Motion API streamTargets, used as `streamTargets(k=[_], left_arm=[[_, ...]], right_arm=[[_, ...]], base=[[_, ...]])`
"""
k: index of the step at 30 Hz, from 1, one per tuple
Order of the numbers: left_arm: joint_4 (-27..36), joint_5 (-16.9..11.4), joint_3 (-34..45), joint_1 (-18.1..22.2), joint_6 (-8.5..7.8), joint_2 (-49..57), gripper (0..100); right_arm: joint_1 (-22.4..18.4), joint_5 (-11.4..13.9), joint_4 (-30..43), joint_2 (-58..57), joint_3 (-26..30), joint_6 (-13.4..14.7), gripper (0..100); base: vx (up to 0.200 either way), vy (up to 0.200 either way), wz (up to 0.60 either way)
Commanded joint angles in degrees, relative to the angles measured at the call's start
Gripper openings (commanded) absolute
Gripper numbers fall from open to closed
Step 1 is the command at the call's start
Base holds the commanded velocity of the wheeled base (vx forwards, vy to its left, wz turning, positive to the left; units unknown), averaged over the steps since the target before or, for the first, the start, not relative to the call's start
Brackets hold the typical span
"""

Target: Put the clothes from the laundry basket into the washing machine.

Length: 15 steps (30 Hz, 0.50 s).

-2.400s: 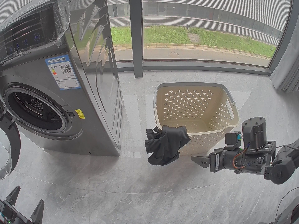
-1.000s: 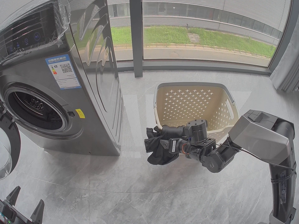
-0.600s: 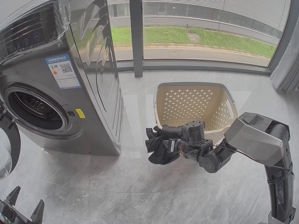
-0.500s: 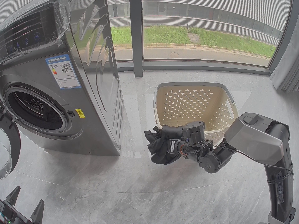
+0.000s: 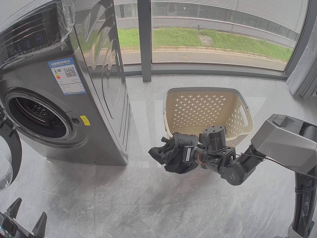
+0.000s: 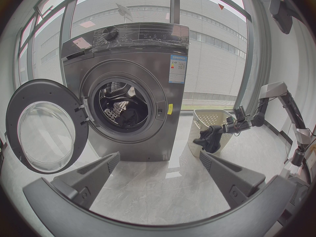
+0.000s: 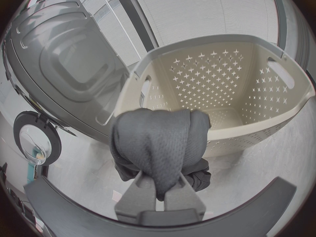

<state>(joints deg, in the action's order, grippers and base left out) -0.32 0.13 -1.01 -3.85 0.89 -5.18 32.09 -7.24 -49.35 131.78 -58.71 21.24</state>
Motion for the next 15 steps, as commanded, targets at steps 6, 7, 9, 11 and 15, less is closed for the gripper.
streamTargets(k=[6, 7, 9, 11, 15], left_arm=[[-0.03, 0.04, 1.01, 0.07, -0.01, -0.09, 100], [-0.03, -0.05, 1.01, 0.07, -0.01, -0.09, 100], [-0.03, -0.05, 1.01, -0.01, -0.01, -0.09, 100], [-0.03, -0.05, 1.01, -0.01, -0.01, -0.09, 100], [-0.03, -0.05, 1.01, -0.01, -0.01, -0.09, 100]], right_arm=[[1.05, -0.58, -0.31, -14.36, 8.61, -0.76, 0], [1.14, -1.11, -0.31, -15.15, 9.05, -0.85, 0], [1.14, -1.55, -0.57, -16.73, 9.67, -0.85, 0], [1.22, -1.55, -0.57, -18.75, 10.19, -0.93, 0], [1.66, -1.64, -0.66, -25.34, 12.48, -1.11, 0]], base=[[0.0, 0.0, 0.0], [0.0, 0.0, 0.0], [0.0, 0.0, 0.0], [0.0, 0.0, 0.0], [0.0, 0.0, 0.0]])
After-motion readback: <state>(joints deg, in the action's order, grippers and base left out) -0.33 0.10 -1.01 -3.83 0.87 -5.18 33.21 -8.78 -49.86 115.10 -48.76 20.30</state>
